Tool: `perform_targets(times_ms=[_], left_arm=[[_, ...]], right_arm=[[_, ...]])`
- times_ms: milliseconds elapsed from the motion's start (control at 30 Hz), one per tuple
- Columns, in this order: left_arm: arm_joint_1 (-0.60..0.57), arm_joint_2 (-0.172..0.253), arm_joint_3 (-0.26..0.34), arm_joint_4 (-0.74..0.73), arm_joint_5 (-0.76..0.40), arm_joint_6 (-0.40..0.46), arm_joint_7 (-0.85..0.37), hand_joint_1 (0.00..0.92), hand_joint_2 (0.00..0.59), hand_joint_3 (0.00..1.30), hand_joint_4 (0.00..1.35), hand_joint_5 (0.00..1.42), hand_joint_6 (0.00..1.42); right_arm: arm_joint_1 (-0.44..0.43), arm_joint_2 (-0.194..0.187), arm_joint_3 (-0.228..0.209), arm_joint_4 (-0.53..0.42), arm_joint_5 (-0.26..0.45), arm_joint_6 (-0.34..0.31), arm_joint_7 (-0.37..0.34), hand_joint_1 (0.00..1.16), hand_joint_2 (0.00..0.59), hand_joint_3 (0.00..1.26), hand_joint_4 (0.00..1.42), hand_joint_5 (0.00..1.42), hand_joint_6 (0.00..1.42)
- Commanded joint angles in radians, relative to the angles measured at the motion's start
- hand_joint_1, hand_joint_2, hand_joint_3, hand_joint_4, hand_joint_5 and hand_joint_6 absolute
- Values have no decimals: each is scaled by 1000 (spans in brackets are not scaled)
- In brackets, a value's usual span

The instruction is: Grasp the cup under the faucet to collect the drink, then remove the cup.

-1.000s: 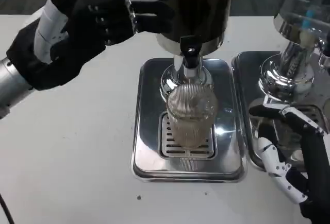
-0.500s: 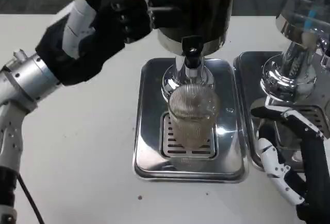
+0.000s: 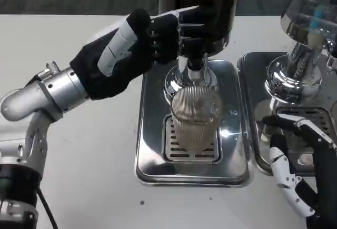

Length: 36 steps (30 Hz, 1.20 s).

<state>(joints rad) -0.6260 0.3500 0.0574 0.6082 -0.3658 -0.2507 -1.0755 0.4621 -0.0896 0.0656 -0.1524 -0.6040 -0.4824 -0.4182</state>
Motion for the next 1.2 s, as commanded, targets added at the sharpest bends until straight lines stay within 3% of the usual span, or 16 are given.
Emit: perform_targets(times_ms=[33, 600, 900, 1200], left_arm=[[-22, 1, -22, 24, 46, -47, -26, 0, 76, 181, 200, 251, 156], [0, 18, -86, 90, 153, -243, -28, 0, 75, 175, 180, 229, 142], [24, 33, -104, 110, 184, -394, 5, 0, 75, 112, 45, 105, 58], [39, 45, -115, 110, 213, -513, 37, 0, 73, 99, 19, 71, 51]], right_arm=[[16, 10, 0, -2, 8, 0, -19, 332, 479, 497, 423, 368, 334], [-3, 8, -1, 14, 15, 0, -19, 331, 478, 497, 429, 371, 323], [-11, 2, 1, 16, 17, 1, -10, 331, 478, 497, 429, 372, 323], [-22, -3, 2, 25, 19, 0, -9, 331, 478, 497, 429, 368, 323]])
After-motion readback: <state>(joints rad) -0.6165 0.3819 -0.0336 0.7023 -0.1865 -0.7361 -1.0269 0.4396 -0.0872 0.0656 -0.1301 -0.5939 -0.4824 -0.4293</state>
